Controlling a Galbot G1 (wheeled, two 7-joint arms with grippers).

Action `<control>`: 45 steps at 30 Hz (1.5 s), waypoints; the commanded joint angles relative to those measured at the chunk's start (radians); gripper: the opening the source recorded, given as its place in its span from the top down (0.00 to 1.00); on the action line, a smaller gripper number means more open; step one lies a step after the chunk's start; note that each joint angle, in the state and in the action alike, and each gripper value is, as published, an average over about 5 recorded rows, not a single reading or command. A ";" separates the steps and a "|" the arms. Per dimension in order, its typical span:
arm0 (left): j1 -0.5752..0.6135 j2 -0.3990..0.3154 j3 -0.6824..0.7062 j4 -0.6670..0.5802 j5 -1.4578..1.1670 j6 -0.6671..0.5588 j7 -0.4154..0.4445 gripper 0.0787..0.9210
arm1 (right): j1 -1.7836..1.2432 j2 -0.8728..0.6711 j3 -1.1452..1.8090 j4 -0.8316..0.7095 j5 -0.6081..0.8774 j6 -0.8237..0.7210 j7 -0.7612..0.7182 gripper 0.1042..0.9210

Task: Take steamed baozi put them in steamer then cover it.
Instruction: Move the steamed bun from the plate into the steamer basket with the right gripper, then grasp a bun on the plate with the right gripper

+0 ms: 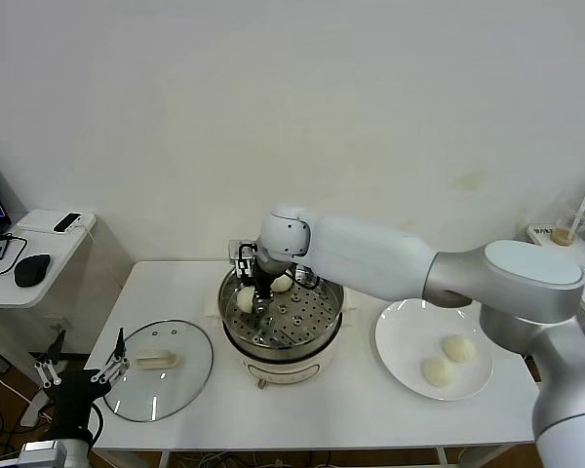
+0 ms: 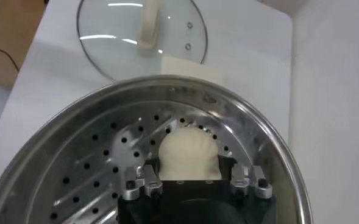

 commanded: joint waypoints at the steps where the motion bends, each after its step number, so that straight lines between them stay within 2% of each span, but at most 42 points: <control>1: 0.000 0.000 0.000 0.002 0.000 0.000 0.000 0.12 | -0.019 0.046 -0.003 -0.056 -0.024 -0.006 0.005 0.34; 6: -0.002 0.000 -0.001 0.001 0.000 0.000 0.000 0.12 | -0.023 0.050 0.010 -0.068 -0.036 -0.001 -0.001 0.25; 11: -0.003 0.001 -0.001 0.001 0.000 0.001 0.000 0.12 | 0.032 -0.013 0.015 0.001 -0.046 0.010 -0.070 0.13; 19: -0.006 0.008 -0.001 0.007 -0.003 0.001 0.001 0.12 | 0.213 -0.236 -0.020 0.209 -0.102 0.104 -0.245 0.12; 29: 0.010 0.025 0.012 0.029 -0.002 -0.003 0.001 0.12 | 0.270 -0.647 -0.023 0.516 -0.172 0.195 -0.317 0.12; 36: 0.014 0.030 0.023 0.030 0.002 -0.005 0.001 0.12 | 0.172 -0.928 -0.002 0.567 -0.326 0.304 -0.360 0.12; 45: 0.011 0.019 0.046 0.040 0.020 -0.005 0.001 0.12 | -0.149 -1.065 0.198 0.596 -0.432 0.332 -0.328 0.12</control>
